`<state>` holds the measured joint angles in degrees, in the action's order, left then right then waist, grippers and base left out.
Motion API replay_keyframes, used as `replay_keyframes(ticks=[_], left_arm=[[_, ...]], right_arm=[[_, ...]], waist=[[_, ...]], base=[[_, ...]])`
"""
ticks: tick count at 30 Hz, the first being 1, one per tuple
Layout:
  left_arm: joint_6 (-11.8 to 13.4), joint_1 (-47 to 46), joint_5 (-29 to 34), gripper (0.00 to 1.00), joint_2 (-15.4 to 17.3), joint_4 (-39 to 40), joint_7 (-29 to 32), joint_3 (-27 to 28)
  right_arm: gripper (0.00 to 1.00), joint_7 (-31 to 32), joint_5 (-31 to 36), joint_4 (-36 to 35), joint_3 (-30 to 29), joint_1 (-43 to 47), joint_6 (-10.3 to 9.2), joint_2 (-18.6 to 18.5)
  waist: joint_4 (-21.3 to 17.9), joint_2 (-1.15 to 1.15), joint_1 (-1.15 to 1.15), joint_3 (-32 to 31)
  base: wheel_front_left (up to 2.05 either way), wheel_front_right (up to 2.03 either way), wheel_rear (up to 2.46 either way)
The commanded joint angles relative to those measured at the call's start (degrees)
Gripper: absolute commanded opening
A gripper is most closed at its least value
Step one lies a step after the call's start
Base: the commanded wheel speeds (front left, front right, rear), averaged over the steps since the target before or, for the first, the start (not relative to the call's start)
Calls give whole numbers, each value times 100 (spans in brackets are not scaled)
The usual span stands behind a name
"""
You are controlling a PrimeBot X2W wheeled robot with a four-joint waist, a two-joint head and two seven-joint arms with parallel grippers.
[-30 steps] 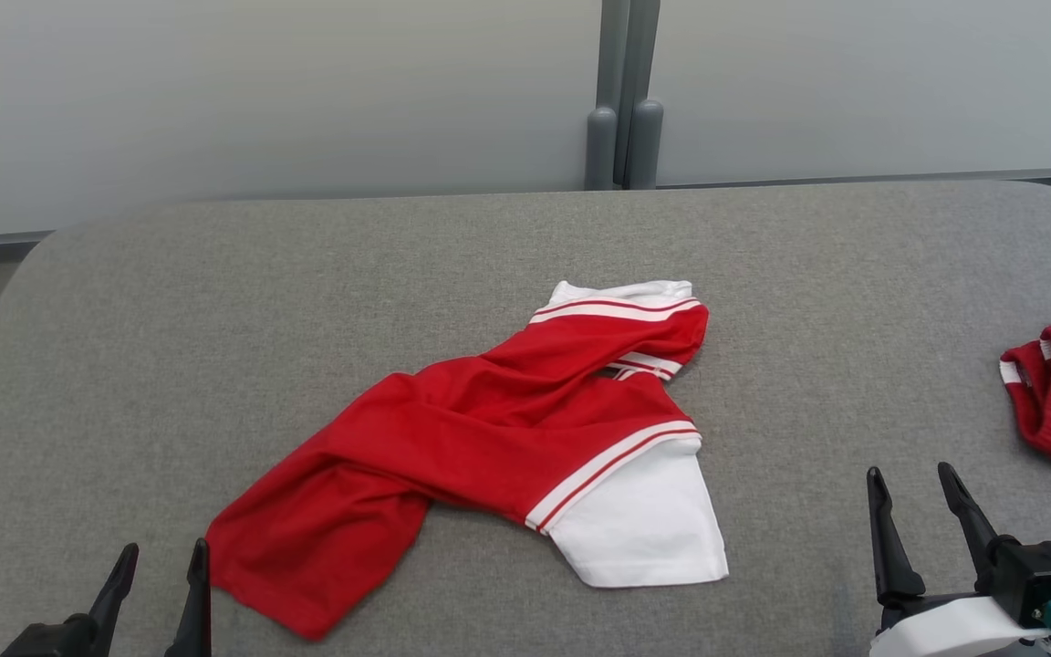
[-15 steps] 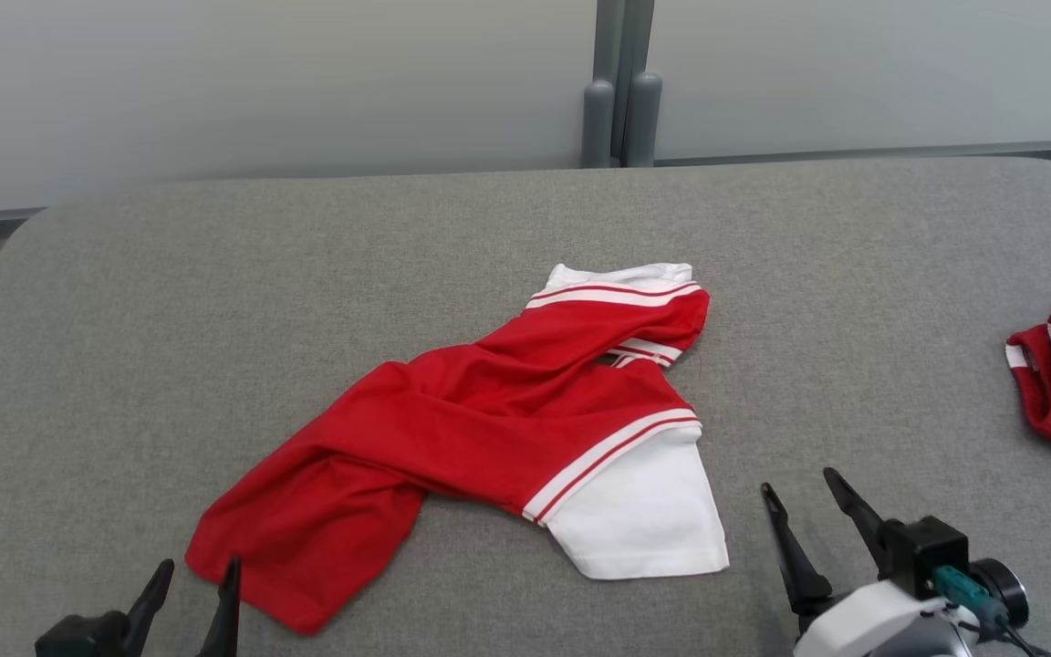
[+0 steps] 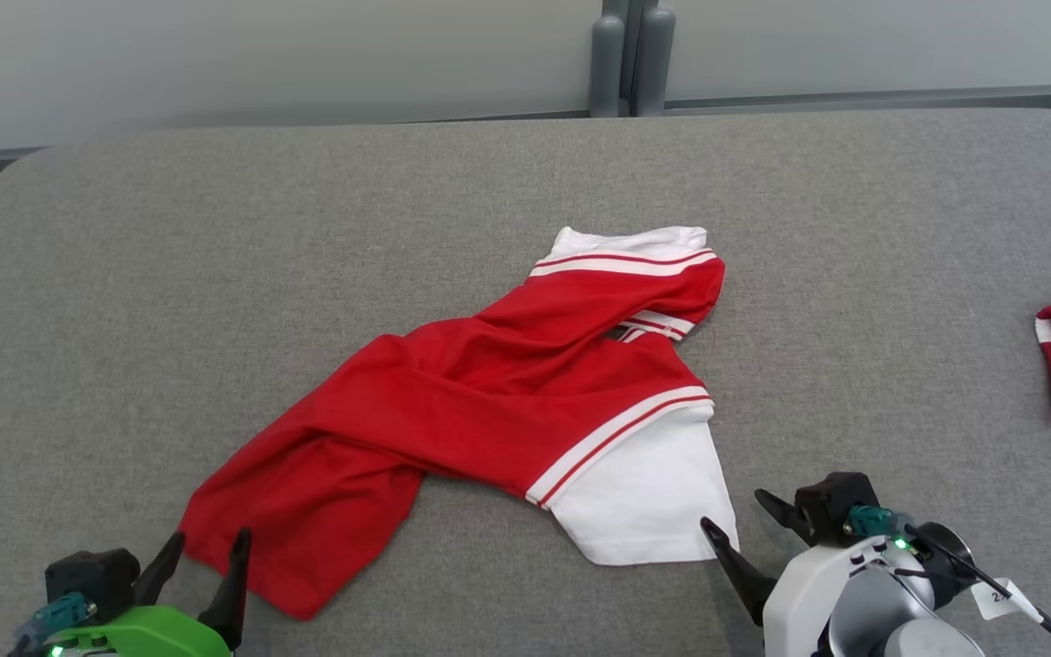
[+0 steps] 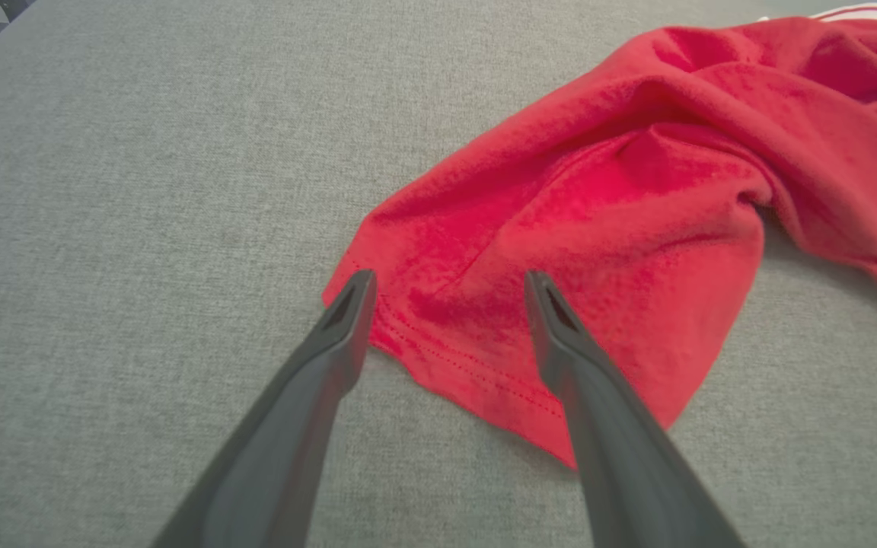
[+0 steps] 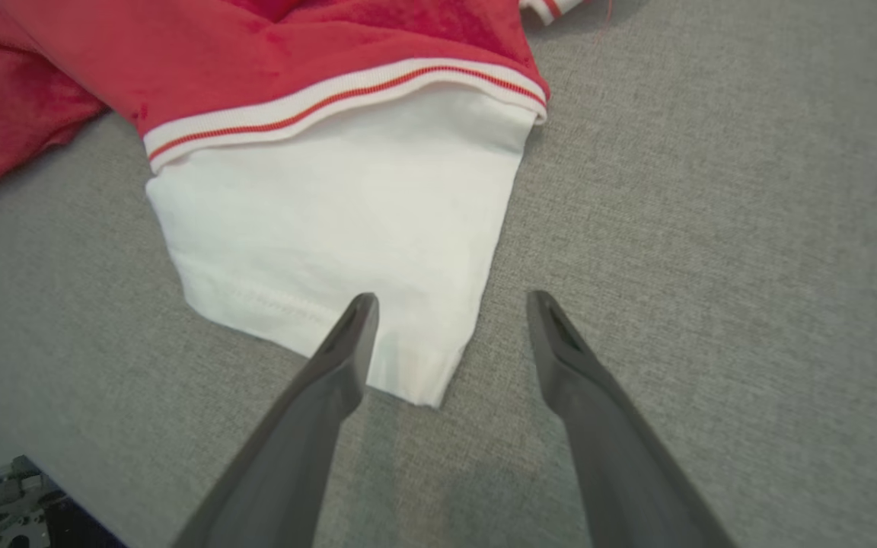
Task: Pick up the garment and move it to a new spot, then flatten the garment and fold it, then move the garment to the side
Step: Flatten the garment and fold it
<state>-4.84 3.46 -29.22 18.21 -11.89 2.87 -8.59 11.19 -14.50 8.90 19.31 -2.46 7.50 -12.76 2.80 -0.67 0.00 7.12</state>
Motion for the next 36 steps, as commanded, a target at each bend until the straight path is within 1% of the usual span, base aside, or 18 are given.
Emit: replay_keyframes(ticks=[1,6,10,12,13,14,15,16,17,18,23,24,25,26,27,28,36], left_arm=[[52,-101,-51,100,36,41,43,29],[144,-210,-105,100,30,171,136,63],[150,-321,-116,100,28,151,144,46],[199,-374,-69,100,48,87,136,49],[200,-421,-59,100,46,11,147,35],[211,-441,-80,100,39,-33,174,30],[200,-460,-65,100,56,-75,187,8],[198,-465,-64,100,61,-125,208,1],[197,-459,-68,100,67,-179,238,-18],[175,-469,-73,100,67,-221,251,-37],[111,-549,-154,100,-12,-409,226,-114],[86,-561,-165,81,-30,-437,223,-136],[69,-580,-181,50,-52,-452,185,-142],[68,-588,-187,39,-53,-478,171,-142],[64,-597,-193,25,-48,-498,157,-147],[44,-616,-210,0,-53,-499,129,-145],[31,-623,-337,0,41,-270,83,-46]], right_arm=[[100,80,-58,-66,14,-59,-1,-20],[100,321,-11,-194,-2,-158,-1,-38],[100,510,-4,-121,7,-212,-1,-25],[100,604,-23,-62,35,-228,0,-17],[87,699,-79,-9,85,-227,0,-18],[70,728,-88,9,104,-230,0,-21],[48,739,-107,27,126,-249,0,-21],[36,748,-131,47,148,-265,1,-11],[21,757,-135,61,168,-270,1,-5],[0,765,-157,76,191,-278,0,5],[0,797,-348,164,295,-305,0,15],[0,784,-385,173,323,-313,1,14],[0,756,-435,174,344,-318,1,9],[0,745,-462,178,349,-326,1,4],[0,720,-483,183,350,-336,1,-8],[0,680,-508,178,330,-348,1,-9],[0,403,-731,91,119,-474,0,54]], waist=[[20,67,0,134],[44,67,0,420],[95,67,0,591],[114,67,0,639],[126,67,0,672],[129,67,0,686],[130,67,0,694],[127,67,0,694],[120,67,0,699],[114,67,0,704],[122,67,0,687],[123,67,0,681],[125,67,0,672],[126,67,0,662],[128,67,0,652],[129,67,0,646],[125,67,0,645]], base=[[0,0,0],[0,0,0],[0,0,0],[0,0,0],[0,0,0],[0,0,0],[0,0,0],[0,0,0],[0,0,0],[0,0,0],[0,0,0],[0,0,0],[0,0,0],[0,0,0],[0,0,0],[0,0,0],[0,0,0]])
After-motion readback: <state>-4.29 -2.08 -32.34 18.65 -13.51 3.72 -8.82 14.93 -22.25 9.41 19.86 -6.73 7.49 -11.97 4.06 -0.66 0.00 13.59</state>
